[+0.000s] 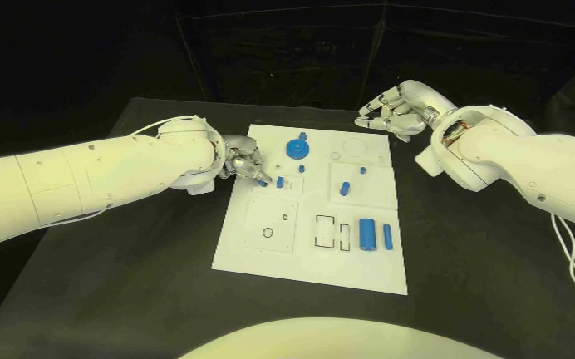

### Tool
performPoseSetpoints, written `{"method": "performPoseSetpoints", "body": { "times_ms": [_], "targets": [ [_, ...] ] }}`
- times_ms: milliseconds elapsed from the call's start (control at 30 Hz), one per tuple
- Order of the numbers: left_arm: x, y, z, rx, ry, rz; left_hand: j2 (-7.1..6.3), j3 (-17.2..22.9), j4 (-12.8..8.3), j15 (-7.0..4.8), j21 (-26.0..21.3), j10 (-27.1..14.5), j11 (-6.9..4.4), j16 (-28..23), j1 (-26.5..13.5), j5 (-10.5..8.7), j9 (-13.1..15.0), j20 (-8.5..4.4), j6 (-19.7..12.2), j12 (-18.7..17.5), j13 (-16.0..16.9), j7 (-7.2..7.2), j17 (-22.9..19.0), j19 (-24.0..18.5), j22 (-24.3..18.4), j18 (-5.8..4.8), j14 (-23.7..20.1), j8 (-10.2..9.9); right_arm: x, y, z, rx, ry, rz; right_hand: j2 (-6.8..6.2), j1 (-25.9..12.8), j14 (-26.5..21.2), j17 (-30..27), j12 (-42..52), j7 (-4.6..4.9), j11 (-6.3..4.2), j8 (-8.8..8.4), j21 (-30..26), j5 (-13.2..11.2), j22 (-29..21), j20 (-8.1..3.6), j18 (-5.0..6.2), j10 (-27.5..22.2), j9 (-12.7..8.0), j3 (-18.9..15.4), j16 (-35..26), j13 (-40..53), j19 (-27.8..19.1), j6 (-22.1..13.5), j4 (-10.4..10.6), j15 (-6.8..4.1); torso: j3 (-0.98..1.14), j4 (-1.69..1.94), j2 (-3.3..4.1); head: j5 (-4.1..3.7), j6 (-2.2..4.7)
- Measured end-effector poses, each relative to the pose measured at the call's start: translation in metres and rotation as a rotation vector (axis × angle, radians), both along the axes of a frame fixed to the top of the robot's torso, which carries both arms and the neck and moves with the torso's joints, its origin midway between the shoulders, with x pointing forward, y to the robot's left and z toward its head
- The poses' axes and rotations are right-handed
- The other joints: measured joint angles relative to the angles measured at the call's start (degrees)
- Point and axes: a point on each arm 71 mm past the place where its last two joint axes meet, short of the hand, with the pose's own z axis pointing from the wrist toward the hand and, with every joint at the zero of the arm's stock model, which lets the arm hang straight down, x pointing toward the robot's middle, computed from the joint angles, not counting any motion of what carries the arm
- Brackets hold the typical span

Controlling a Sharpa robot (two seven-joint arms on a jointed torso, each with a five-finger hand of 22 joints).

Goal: Assemble the parts on the task board

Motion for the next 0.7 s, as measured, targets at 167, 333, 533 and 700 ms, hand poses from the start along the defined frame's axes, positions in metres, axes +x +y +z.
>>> {"method": "performPoseSetpoints", "body": {
  "times_ms": [167, 333, 533, 700],
  "targets": [
    [0.0002, 0.0, 0.0001, -0.001, -0.002, 0.001, 0.0, -0.25, 0.25, 0.0, 0.0, 0.0, 0.0, 0.0, 0.0, 0.0, 0.0, 0.0, 0.2, 0.0, 0.02, -0.19, 0.0, 0.0, 0.01, 0.0, 0.0, 0.0, 0.0, 0.0001, 0.0, 0.0, 0.0, 0.0, 0.0, 0.0, 0.0, 0.0, 0.0, 0.0, 0.0, 0.0, 0.0, 0.0, 0.0, 0.0, 0.0, 0.0, 0.0, -0.22, 0.0, 0.0, 0.0, 0.0, 0.22, 0.0, 0.01, 0.0, 0.04, -0.05, 0.01],
    [0.0, -0.0002, 0.0002, -0.001, -0.003, 0.001, 0.21, -0.88, 0.56, 0.0, 0.27, 0.0, 0.0, 0.0, -0.42, 0.0, 0.0, 0.0, 0.2, 0.26, 0.23, -0.19, 0.0, 0.0, 0.23, 0.01, 0.0, 0.0, 0.0001, 0.0002, 0.0, 0.0, 0.0, 0.0, 0.0, 0.0, 0.0, 0.0, 0.0, 0.0, 0.0, 0.0, 0.0, 0.0, 0.0, 0.0, 0.0, 0.0, 0.0, -0.22, 0.0, 0.0, 0.0, 0.0, 0.22, 0.0, 0.02, 0.02, 0.07, -0.07, -0.05],
    [-0.0006, -0.0006, 0.0004, -0.003, -0.003, 0.0, -0.07, -1.73, 1.11, 0.0, 0.27, 0.21, -0.21, 0.0, -0.7, -0.27, -0.06, 0.0, 0.2, 0.45, 0.41, -0.19, 0.0, 0.0, 0.31, 0.0, 0.0, 0.0, 0.0001, 0.0003, 0.0, 0.0, 0.0, 0.0, 0.0, 0.0, 0.0, 0.0, 0.0, 0.0, 0.0, 0.0, 0.0, 0.0, 0.0, 0.0, 0.0, 0.0, 0.0, -0.22, 0.0, 0.01, 0.0, 0.0, 0.22, 0.0, 0.02, 0.04, 0.08, 0.02, -0.14],
    [-0.0012, -0.0003, 0.0006, -0.003, -0.003, -0.001, 0.02, -2.63, 1.38, -0.21, 0.27, 0.21, -0.21, 0.0, -1.07, -0.27, -0.06, 0.0, 0.2, 0.48, 0.42, -0.19, 0.0, 0.0, 0.31, 0.01, -0.21, 0.0, 0.0001, 0.0002, -0.0001, 0.0, 0.0, 0.0, 0.0, 0.0, 0.0, 0.0, 0.0, 0.0, 0.0, 0.0, 0.0, 0.0, 0.0, 0.0, 0.0, 0.0, 0.0, -0.22, 0.0, 0.0, 0.0, 0.0, 0.22, 0.0, 0.02, 0.04, 0.08, 0.02, -0.12]
  ]
}}
